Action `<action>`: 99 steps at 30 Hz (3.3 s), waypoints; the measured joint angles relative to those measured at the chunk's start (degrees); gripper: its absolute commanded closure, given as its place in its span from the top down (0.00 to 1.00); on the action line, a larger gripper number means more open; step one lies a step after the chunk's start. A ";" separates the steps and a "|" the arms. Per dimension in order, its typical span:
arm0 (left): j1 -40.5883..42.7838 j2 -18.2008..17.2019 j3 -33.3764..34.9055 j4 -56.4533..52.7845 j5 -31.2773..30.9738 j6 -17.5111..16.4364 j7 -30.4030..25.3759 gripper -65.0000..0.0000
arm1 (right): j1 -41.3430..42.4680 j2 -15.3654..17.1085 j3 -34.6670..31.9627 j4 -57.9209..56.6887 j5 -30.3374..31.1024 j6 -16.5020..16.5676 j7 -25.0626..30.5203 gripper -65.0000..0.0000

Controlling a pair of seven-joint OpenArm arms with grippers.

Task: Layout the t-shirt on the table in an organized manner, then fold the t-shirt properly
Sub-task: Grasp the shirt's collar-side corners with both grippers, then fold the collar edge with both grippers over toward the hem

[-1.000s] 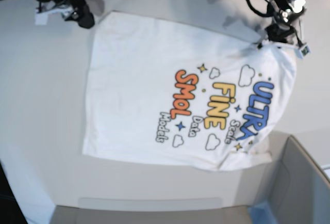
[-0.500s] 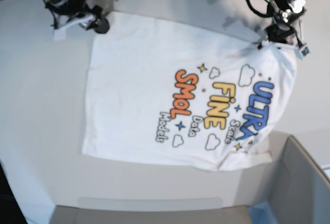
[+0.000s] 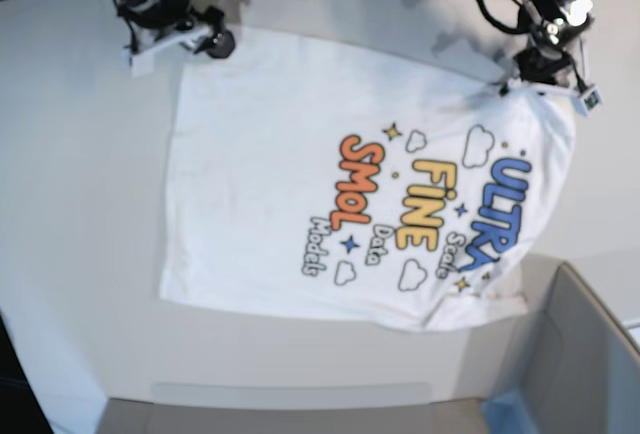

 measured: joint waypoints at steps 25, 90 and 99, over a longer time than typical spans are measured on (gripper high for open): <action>0.00 -0.13 0.26 0.00 0.02 0.00 0.00 0.01 | -0.61 1.66 3.32 -4.96 3.48 2.03 5.46 0.43; -23.82 -5.38 1.27 -3.32 -19.93 0.22 1.05 0.00 | 10.62 6.05 2.27 -0.35 -2.12 0.46 4.79 0.00; -26.95 -5.42 1.40 -7.39 -19.96 0.26 0.90 0.00 | 13.22 6.01 2.29 -2.29 -2.16 0.42 4.57 0.00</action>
